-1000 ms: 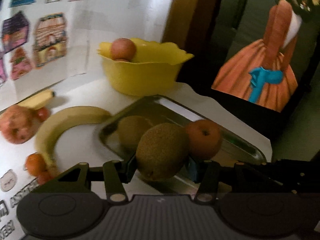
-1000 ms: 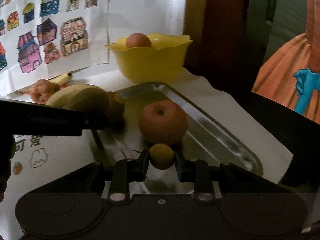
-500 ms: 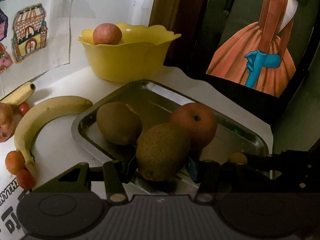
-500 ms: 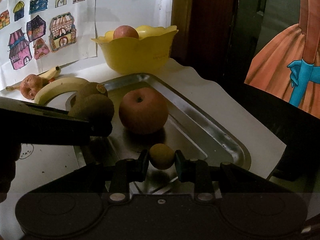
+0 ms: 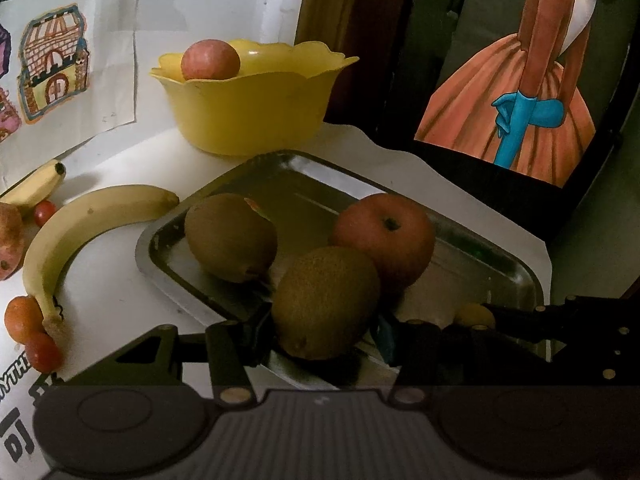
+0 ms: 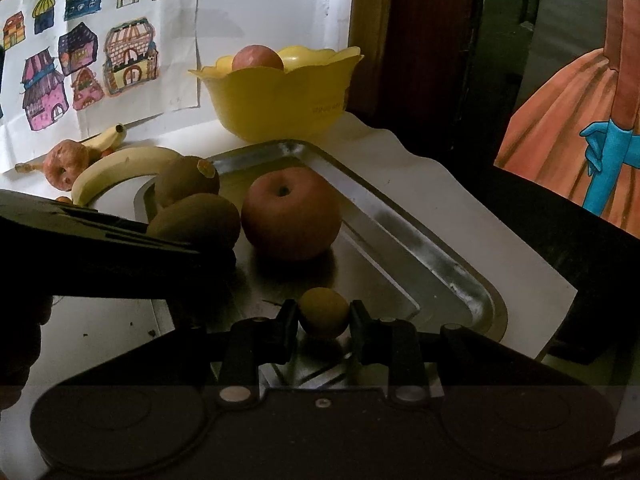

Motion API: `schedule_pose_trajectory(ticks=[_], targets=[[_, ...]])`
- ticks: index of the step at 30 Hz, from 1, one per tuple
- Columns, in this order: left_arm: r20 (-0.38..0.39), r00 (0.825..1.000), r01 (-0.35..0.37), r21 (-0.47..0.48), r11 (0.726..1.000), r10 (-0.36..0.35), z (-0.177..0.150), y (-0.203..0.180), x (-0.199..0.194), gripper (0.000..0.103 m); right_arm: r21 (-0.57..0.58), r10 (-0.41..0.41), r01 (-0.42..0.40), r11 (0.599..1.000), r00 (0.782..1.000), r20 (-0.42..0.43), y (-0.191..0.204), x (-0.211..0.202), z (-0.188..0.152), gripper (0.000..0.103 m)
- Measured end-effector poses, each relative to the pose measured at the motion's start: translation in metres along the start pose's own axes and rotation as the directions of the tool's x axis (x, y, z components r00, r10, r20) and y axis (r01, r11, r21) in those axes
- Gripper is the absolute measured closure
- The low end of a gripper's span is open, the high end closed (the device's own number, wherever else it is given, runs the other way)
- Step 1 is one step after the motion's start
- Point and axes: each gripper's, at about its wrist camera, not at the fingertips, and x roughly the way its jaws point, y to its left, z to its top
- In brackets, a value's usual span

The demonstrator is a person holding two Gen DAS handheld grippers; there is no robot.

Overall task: Organize fruits
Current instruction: 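Lower and release the small fruit with the right tool while the left tool releases the kiwi onto the tray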

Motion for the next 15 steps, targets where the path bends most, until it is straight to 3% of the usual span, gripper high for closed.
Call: schedule_pose_trajectory(ticks=[15], targets=[[-0.001,1.0,0.006,-0.014,1.0,-0.006,-0.0002,-0.0011,-0.003,0.045,0.0,-0.001,0.001,1.0,1.0,0.01,0.0008,0.0004,-0.0016,0.068]])
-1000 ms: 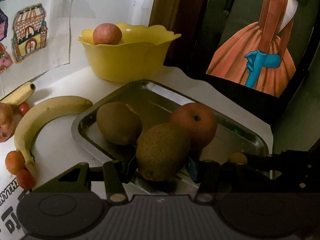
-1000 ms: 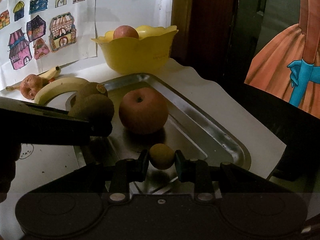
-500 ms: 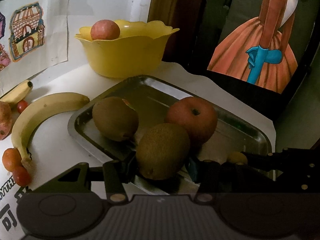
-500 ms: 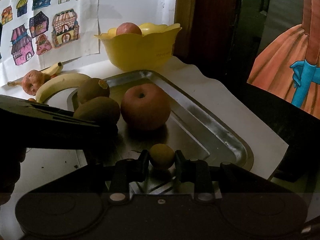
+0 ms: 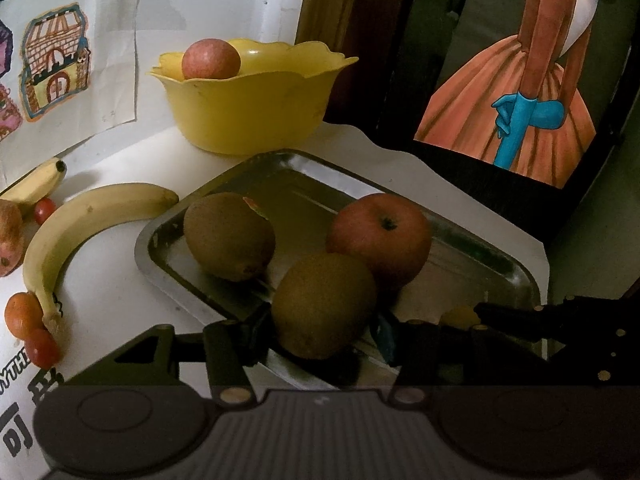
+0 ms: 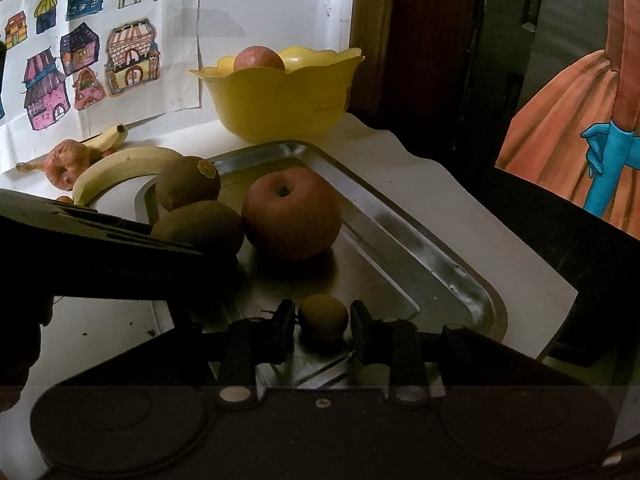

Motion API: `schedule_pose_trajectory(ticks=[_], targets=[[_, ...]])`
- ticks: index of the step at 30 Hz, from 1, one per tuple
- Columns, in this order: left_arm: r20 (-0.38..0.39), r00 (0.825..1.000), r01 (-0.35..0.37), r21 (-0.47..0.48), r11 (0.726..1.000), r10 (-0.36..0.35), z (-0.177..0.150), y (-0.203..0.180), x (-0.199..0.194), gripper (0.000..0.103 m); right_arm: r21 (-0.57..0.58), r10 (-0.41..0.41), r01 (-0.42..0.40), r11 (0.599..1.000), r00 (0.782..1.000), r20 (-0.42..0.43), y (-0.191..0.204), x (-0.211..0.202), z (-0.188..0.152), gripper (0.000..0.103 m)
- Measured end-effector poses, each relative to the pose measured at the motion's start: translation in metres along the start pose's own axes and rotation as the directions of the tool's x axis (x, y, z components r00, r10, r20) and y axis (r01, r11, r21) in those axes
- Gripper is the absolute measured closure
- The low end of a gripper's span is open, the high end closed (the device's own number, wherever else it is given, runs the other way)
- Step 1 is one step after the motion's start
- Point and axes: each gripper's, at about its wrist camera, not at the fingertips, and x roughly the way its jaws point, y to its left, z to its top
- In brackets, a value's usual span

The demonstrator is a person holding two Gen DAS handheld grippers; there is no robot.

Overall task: Organize fruits
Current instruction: 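Lower and release the small fruit with the right tool while the left tool releases the kiwi onto the tray, then lift both tools away from the metal tray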

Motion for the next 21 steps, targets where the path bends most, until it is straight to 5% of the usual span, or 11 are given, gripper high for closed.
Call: schedule_pose_trajectory(ticks=[12,21], targets=[[0.064,0.998,0.012,-0.034,0.999,-0.009,-0.001,0.004,-0.026,0.031,0.014,-0.028,0.027,1.0,1.0,0.014,0.004,-0.015,-0.008,0.057],[0.119,0.992,-0.023,-0.077,0.997,0.032,-0.013,0.017,-0.061,0.012,0.044,-0.05,0.048,0.998,0.997,0.052,0.013,-0.04,-0.014,0.031]])
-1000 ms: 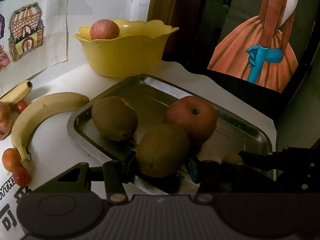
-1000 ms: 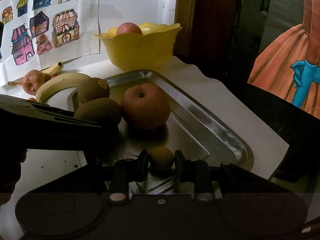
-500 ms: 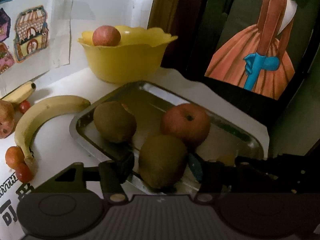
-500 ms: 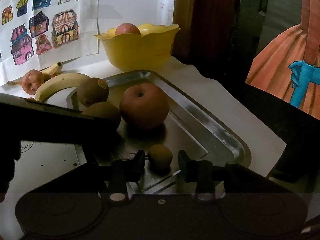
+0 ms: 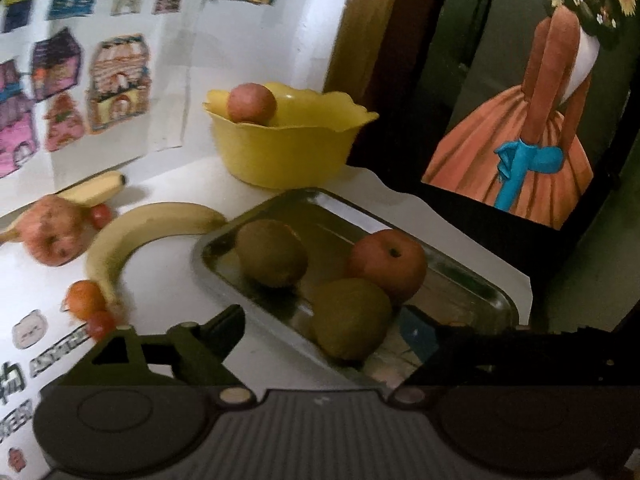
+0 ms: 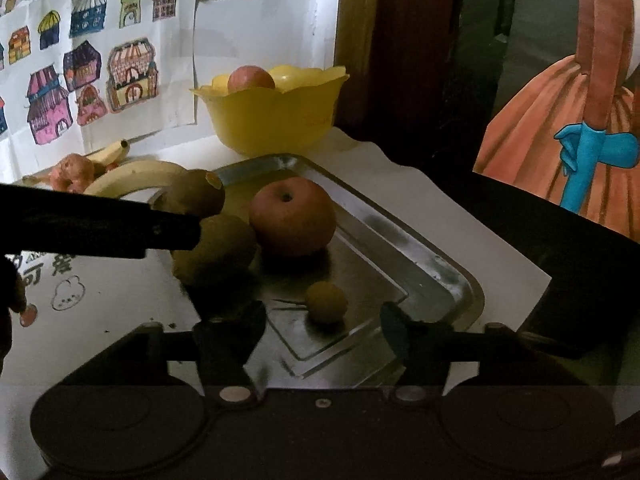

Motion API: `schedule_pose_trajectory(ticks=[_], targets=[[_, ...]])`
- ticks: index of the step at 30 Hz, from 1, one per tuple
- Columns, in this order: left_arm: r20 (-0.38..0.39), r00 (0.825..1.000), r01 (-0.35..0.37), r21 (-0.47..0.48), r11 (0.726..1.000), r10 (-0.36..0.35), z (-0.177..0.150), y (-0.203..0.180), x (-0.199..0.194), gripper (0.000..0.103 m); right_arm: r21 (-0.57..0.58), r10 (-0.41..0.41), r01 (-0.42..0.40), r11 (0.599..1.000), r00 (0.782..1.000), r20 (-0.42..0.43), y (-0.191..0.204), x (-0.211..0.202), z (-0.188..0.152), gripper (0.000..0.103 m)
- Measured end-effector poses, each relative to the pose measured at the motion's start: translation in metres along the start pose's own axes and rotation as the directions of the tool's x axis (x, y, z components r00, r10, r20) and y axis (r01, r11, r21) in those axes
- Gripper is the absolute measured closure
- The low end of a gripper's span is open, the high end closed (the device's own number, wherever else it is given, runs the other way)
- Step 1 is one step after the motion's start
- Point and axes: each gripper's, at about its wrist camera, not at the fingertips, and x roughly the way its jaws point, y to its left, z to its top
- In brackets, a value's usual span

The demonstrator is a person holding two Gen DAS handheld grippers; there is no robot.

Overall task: Organize fruits
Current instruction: 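Lift both tools away from the metal tray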

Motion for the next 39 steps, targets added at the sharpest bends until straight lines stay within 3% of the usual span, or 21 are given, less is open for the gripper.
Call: schedule_pose_trajectory(ticks=[10,17,24,32,36,39], targets=[[0.048,0.993,-0.107,-0.085,0.991,0.111,-0.012,0.037,-0.055,0.002,0.026,0.005,-0.007,1.0,0.998,0.068,0.026,-0.032,0.004,0.007],[0.035,0.974,-0.214,-0.161,0.964,0.222,-0.026,0.065,-0.082,0.001,0.024,0.074,-0.076,0.997,0.994,0.081,0.05,-0.045,0.004,0.004],[0.029,0.938,-0.325,-0.27,0.906,0.345,-0.034,0.092,-0.106,0.001,-0.073,0.192,-0.188,0.979,0.98,0.051,0.086,-0.041,0.019,0.002],[0.021,0.902,-0.401,-0.33,0.854,0.432,-0.043,0.116,-0.137,0.0,-0.11,0.213,-0.209,0.972,0.977,0.023,0.115,-0.035,0.033,0.001],[0.019,0.899,-0.406,-0.338,0.849,0.437,-0.049,0.131,-0.151,0.0,-0.107,0.176,-0.174,0.979,0.984,0.01,0.129,-0.041,0.032,0.001],[0.011,0.91,-0.389,-0.33,0.86,0.415,-0.057,0.144,-0.154,0.0,-0.086,0.138,-0.137,0.987,0.99,0.008,0.14,-0.049,0.022,0.001]])
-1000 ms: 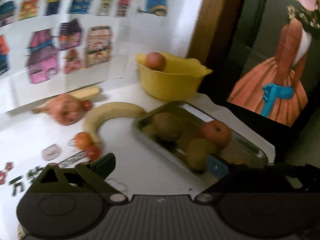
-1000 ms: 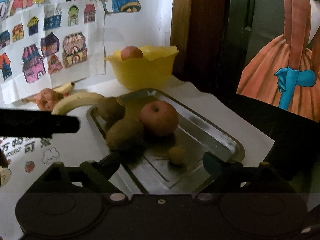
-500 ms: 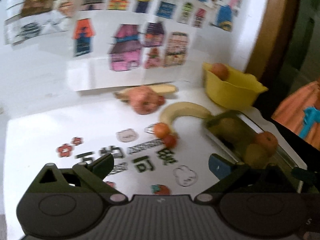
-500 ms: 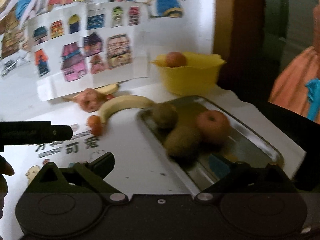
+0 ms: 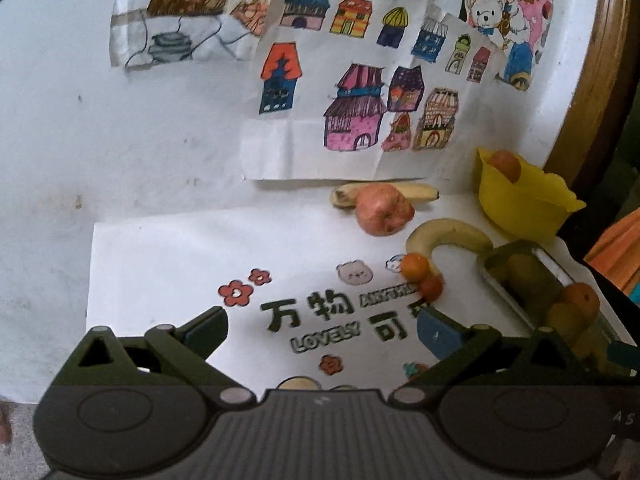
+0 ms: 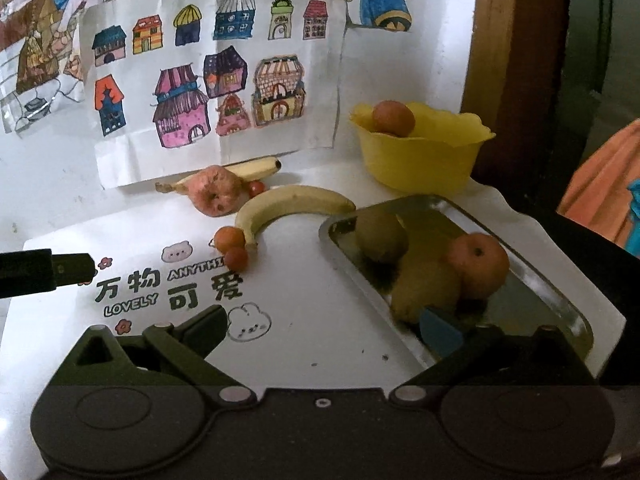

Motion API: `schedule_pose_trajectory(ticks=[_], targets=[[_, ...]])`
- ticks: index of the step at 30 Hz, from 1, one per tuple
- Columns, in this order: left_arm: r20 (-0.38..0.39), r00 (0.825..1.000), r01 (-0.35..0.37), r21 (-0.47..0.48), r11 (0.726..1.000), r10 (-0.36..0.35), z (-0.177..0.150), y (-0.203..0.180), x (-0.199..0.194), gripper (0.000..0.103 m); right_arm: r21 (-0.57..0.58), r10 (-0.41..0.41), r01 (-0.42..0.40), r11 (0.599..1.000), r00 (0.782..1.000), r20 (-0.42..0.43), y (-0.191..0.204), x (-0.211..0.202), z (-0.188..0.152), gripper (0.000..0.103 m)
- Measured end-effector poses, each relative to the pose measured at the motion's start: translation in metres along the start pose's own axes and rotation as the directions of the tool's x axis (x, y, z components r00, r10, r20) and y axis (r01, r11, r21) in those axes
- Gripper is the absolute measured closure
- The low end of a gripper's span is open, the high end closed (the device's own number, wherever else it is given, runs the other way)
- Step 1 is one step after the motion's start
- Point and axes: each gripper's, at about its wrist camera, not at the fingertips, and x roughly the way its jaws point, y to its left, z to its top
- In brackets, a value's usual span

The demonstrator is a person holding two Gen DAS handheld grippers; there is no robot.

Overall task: Organize fruits
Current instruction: 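Lift both tools away from the metal tray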

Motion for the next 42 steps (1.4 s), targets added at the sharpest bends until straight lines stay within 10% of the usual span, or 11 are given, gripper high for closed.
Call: schedule_pose_trajectory(ticks=[24,42], targets=[[-0.085,0.984,0.17,0.146,0.974,-0.159,-0.026,0.047,-0.014,0.0,0.096,-0.165,0.173,0.98,0.983,-0.081,0.065,-0.044,-0.056,0.001],[-0.104,0.987,0.144,0.201,0.969,-0.126,-0.007,0.022,0.016,0.0,0.083,-0.147,0.153,0.985,0.987,-0.071,0.048,-0.013,-0.038,0.001]])
